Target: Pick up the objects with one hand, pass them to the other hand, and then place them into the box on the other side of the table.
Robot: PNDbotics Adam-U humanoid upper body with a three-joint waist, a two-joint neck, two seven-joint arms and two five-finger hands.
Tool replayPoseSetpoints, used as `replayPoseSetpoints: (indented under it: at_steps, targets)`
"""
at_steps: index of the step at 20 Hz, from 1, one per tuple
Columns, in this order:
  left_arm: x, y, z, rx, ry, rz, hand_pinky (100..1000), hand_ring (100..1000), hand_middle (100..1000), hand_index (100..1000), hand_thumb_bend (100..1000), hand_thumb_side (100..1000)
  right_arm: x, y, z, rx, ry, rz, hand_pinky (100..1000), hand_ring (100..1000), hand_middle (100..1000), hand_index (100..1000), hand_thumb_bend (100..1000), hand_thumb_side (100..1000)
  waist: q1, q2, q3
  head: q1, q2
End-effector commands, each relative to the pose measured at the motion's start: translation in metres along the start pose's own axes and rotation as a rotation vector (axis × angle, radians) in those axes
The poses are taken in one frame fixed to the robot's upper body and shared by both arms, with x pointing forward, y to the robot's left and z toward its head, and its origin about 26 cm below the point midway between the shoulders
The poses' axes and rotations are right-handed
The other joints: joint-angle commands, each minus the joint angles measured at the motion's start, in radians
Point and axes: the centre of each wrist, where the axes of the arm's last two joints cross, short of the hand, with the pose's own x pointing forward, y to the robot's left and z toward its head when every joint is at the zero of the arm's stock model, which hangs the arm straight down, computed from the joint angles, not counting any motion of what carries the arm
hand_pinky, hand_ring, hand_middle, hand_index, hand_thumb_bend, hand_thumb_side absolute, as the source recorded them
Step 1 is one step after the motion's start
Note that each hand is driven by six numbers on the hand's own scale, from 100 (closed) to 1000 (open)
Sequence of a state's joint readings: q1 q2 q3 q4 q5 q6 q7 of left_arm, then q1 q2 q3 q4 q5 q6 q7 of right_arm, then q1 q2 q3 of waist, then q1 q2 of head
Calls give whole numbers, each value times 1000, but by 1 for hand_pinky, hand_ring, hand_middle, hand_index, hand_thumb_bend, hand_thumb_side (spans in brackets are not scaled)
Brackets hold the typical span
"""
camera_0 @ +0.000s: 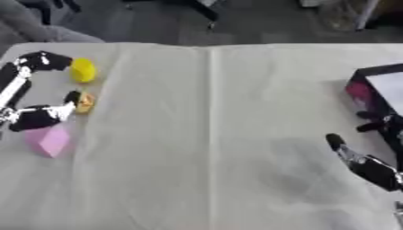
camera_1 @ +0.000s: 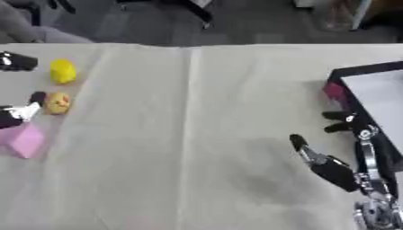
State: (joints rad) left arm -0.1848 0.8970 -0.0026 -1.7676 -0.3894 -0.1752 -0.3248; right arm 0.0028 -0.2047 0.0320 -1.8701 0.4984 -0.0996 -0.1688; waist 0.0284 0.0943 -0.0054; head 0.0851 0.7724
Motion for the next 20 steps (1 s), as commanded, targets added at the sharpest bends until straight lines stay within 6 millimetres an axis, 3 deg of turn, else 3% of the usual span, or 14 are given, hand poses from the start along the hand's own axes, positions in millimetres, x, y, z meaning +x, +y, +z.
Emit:
replayPoseSetpoints:
  at_steps: [1, 4, 8, 13, 20]
  targets:
    - [-6, 39, 4, -246, 4, -199, 908, 787, 764, 927, 497, 239, 0, -8, -2, 1, -18, 35, 901, 608, 675, 709, 559, 441, 16, -30, 1, -4, -2]
    - [-17, 41, 2, -473, 28, -243, 914, 796, 773, 919, 593, 274, 0, -9, -2, 3, -21, 38, 901, 608, 676, 710, 558, 442, 19, -33, -6, -6, -2]
    - [-35, 41, 1, -616, 86, -248, 899, 802, 781, 912, 639, 278, 0, -9, -1, 4, -19, 42, 901, 608, 676, 710, 559, 440, 19, -32, -11, -5, -2]
    - [-54, 38, -4, -679, 165, -264, 903, 807, 790, 916, 625, 245, 0, -8, -1, 10, -20, 36, 900, 607, 676, 710, 560, 438, 21, -30, -15, 10, -2]
    - [-74, 23, -7, -778, 222, -267, 899, 810, 785, 913, 628, 239, 0, -7, -1, 10, -21, 34, 900, 607, 677, 709, 560, 439, 21, -26, -23, 82, -2]
